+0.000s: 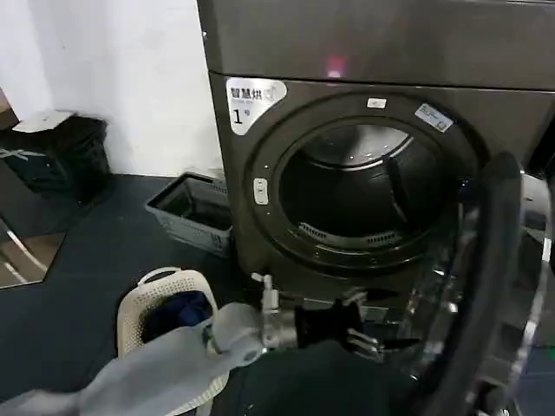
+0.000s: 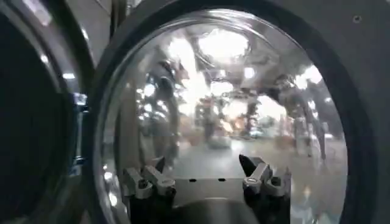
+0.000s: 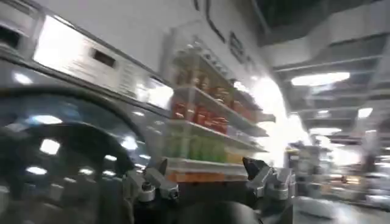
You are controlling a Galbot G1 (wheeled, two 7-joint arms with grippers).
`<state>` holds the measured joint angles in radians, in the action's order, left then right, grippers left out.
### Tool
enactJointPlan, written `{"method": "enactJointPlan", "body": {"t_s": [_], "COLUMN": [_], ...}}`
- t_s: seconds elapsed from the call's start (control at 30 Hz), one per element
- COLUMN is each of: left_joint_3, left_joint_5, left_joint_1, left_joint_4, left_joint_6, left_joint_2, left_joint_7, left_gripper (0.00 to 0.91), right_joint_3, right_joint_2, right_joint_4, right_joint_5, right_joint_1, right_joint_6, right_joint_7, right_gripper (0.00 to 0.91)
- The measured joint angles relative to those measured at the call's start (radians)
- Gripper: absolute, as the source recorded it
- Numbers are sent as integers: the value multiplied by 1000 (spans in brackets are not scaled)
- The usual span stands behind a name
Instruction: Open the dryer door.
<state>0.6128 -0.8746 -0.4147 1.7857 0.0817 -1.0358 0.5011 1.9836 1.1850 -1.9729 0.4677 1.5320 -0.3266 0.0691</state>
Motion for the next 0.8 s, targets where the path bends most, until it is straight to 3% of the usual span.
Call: {"method": "enactJointPlan", "body": {"t_s": [0.07, 0.2, 0.8], "left_joint_3": [24, 62, 190], "left_joint_5": [-4, -7, -62], "left_joint_1": [23, 60, 177], "left_joint_4": [-10, -37, -219], "left_joint_6": [0, 1, 10], "left_joint_2": [-20, -63, -339], "left_joint_7": [-5, -17, -69], "left_gripper": [907, 907, 907], "right_joint_3": [33, 93, 208], "right_joint_2": [0, -3, -3], "right_joint_4": [10, 22, -3], "right_joint_5": [0, 0, -49], "right_joint_1": [14, 40, 52], "right_joint_6": [34, 46, 31], "right_joint_7": [-18, -36, -117], "right_gripper": [907, 907, 907]}}
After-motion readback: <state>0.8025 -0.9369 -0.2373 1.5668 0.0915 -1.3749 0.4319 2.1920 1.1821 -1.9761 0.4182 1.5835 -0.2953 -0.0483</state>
